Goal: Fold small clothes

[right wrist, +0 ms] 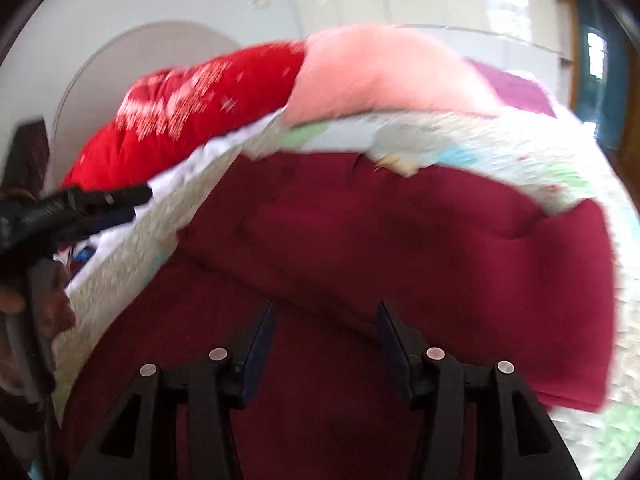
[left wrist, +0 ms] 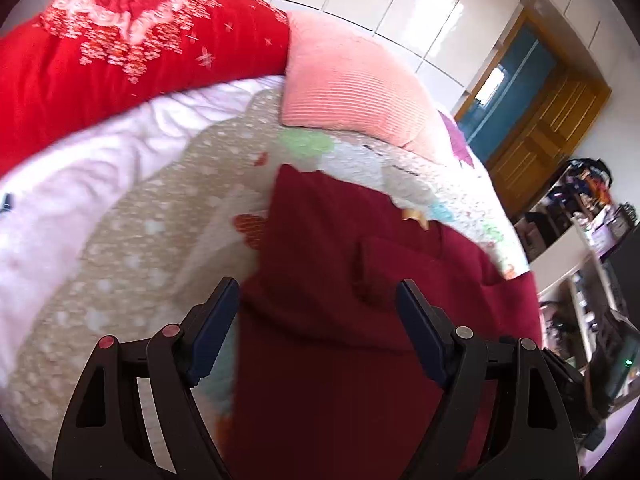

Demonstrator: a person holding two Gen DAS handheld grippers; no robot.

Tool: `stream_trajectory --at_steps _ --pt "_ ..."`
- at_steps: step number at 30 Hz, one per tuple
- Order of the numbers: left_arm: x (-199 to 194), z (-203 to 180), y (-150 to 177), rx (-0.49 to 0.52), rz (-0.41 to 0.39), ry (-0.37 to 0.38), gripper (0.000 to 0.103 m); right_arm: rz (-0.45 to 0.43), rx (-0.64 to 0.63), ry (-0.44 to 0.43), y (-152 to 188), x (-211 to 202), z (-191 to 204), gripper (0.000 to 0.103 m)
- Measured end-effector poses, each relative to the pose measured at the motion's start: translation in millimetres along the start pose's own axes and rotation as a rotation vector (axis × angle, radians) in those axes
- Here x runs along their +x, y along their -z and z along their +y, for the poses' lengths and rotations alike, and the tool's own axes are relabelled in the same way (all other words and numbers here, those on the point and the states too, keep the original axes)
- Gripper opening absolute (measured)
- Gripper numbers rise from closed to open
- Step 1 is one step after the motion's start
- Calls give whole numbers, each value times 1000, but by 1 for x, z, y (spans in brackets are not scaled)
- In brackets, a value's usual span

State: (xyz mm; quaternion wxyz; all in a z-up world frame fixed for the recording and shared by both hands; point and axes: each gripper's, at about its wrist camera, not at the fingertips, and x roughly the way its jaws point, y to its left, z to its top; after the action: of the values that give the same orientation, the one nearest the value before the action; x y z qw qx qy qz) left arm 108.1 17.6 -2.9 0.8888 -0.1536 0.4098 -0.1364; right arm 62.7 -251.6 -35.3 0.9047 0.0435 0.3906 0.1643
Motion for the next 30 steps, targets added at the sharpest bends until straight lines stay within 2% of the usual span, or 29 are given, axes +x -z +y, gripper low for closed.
stream_trajectory --at_steps 3,7,8,9,11,12,13,16,18,20,22,26,30 --pt "21 -24 -2 61 27 12 81 -65 64 -12 -5 -33 -23 53" --pt "70 -50 2 113 134 6 80 -108 160 6 2 -64 -56 57" --pt "82 -53 3 113 163 -4 76 -114 173 12 4 -68 -60 57" --pt "95 -57 6 111 191 -14 57 -119 188 15 8 -73 -65 57" --pt "105 -67 8 140 185 -41 39 -124 214 22 15 -82 -74 57" --pt "103 -71 8 149 175 -32 16 -129 217 30 17 -84 -77 57" --pt "99 -75 6 152 180 0 12 -136 223 45 20 -88 -82 57" --pt "71 -78 -8 177 92 20 12 -159 248 98 21 -97 -97 57" --pt "47 -69 -23 166 21 2 12 -178 272 106 17 -100 -105 57" --pt "32 -53 -34 144 -14 -31 12 -191 288 108 12 -103 -109 57" --pt "31 -37 -35 132 10 -41 12 -189 279 128 3 -98 -106 57" --pt "56 -15 -13 100 89 -79 12 -138 232 145 -12 -66 -94 57" --pt "69 -5 1 91 102 -113 12 -4 167 210 -21 -17 -86 52"
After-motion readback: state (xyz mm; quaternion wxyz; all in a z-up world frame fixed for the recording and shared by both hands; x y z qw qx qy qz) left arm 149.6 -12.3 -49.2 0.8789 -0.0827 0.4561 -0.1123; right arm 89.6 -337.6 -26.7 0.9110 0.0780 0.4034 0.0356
